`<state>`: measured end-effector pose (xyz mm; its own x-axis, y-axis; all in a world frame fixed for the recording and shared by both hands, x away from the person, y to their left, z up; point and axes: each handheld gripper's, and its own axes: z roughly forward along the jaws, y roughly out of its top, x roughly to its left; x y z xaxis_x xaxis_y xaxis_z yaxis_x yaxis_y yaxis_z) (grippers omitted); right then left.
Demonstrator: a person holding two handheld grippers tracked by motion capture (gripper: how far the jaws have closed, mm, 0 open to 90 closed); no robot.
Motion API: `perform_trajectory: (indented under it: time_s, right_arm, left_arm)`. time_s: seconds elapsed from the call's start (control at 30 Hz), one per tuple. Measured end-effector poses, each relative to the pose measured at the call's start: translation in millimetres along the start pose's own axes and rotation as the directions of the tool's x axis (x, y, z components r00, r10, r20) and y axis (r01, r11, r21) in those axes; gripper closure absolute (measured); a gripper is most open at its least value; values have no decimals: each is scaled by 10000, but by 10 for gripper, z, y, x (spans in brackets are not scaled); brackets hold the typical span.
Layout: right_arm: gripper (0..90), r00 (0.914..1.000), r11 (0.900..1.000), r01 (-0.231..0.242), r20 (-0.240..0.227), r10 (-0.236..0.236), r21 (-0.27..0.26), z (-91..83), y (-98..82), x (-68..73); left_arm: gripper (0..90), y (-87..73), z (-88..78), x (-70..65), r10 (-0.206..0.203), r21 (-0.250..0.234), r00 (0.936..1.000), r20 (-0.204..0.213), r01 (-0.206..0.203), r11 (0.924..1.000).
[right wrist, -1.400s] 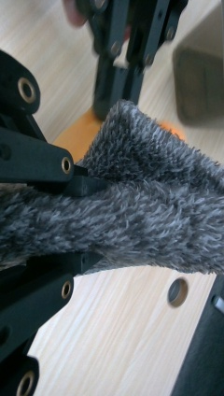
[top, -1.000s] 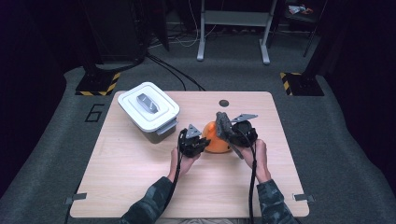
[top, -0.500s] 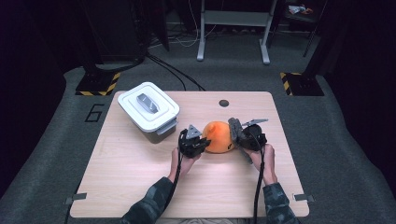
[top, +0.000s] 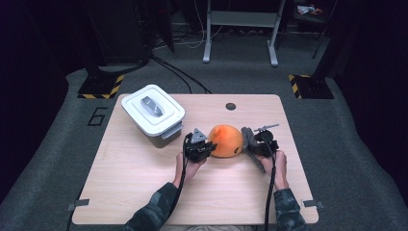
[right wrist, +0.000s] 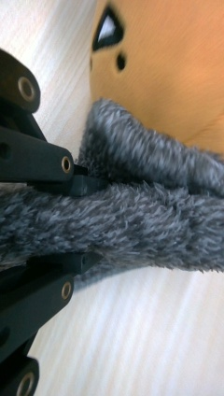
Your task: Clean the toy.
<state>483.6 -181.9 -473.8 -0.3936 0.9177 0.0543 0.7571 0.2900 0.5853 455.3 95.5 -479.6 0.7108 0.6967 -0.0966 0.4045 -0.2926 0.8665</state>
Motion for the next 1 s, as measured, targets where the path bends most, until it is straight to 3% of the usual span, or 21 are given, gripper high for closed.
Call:
perform_trajectory:
  time_s: [0.13, 0.3, 0.43, 0.53, 0.67, 1.0]
  right_arm:
    - [727, 9996, 9962, 282, 69, -277, -824, -262, 105, 54]
    - [725, 9938, 9806, 1059, -153, -1100, -1651, -504, 267, 345]
    - [721, 9809, 9661, 1831, -324, -1920, -1820, -521, 360, 578]
    - [719, 9785, 9682, 1994, -219, -2049, -1512, -425, 383, 640]
    - [717, 9854, 9769, 1613, -318, -1672, -1399, -367, 337, 538]
    - [716, 9974, 9972, 635, -328, -649, -404, -126, 119, 173]
  left_arm:
    - [808, 4, 2, -7, 4, -8, 10000, 28, -4, 10000]
    - [807, 15, 0, -31, 122, 48, 9999, 10, -122, 9999]
    - [806, 17, 4, -38, 121, 24, 9999, -2, -121, 9999]
    - [804, 13, 2, -32, 90, 55, 10000, -18, -90, 9999]
    - [804, 14, 3, -32, 108, 54, 9999, -13, -108, 9999]
    - [799, 14, 18, -46, 52, -17, 10000, 24, -52, 10000]
